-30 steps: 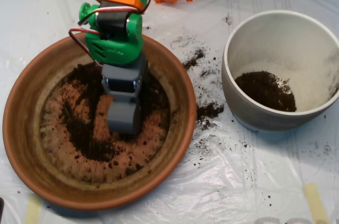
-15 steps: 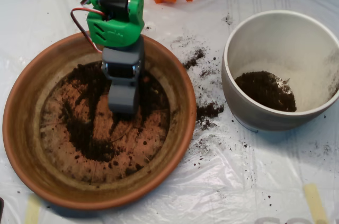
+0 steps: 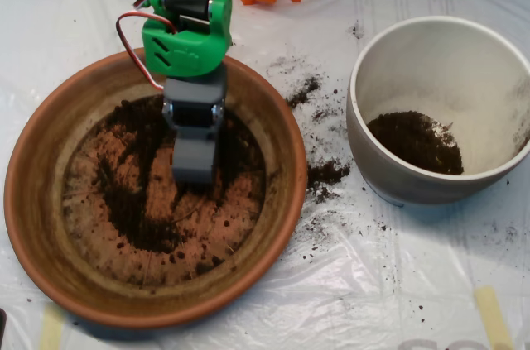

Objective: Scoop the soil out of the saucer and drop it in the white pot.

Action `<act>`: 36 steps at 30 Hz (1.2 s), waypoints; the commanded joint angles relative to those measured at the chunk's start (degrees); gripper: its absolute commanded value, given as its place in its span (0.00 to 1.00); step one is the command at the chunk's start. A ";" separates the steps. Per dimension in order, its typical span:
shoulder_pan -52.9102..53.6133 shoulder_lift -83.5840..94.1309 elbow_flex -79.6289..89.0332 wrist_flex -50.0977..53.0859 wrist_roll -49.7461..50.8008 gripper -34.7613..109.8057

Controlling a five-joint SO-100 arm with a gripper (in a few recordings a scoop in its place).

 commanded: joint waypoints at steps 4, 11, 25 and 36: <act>-1.14 6.94 3.87 -0.35 -1.76 0.32; -0.09 7.82 5.19 -2.37 -4.75 0.24; -6.42 22.24 -6.42 7.91 1.32 0.24; -15.12 20.57 -33.93 29.27 3.96 0.24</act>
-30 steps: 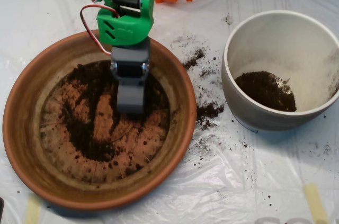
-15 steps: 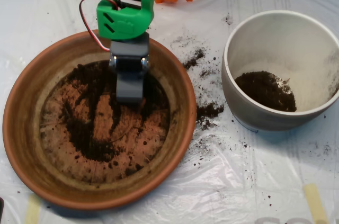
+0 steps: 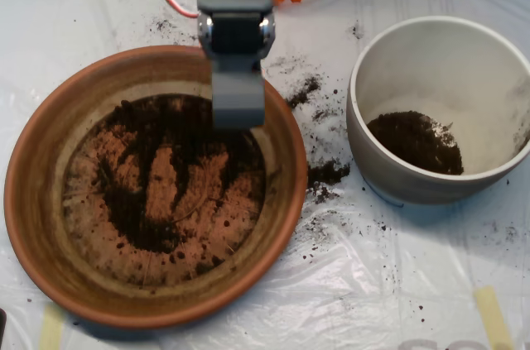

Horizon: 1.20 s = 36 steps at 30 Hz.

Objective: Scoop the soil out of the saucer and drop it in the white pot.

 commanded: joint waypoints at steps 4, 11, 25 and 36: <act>-7.82 -1.76 -19.25 10.11 0.70 0.24; -19.25 -11.16 -26.81 14.41 -1.32 0.24; -32.96 -18.37 -33.31 14.77 -1.41 0.24; -37.79 -17.14 -26.72 13.45 -3.60 0.46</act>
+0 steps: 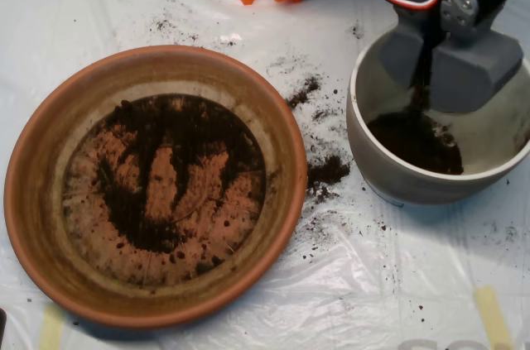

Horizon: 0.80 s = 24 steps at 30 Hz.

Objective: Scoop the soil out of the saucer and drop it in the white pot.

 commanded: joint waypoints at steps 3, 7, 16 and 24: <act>-1.14 5.45 2.72 -1.41 -0.26 0.49; -0.26 8.79 6.33 -3.25 -0.62 0.47; 4.39 11.16 2.46 -4.39 2.72 0.47; 16.52 14.06 -2.46 -3.78 8.79 0.49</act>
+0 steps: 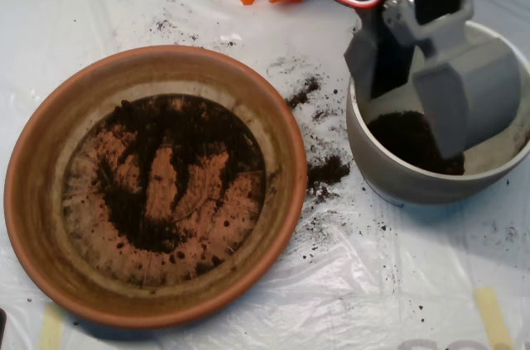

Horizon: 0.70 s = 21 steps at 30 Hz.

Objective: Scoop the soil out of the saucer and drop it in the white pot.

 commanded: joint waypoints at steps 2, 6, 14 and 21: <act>8.44 8.26 -3.08 0.18 0.79 0.50; 16.17 12.22 6.15 -2.64 -1.32 0.52; 27.25 21.18 32.26 -13.71 -4.31 0.56; 35.60 16.44 39.11 -15.38 -1.67 0.60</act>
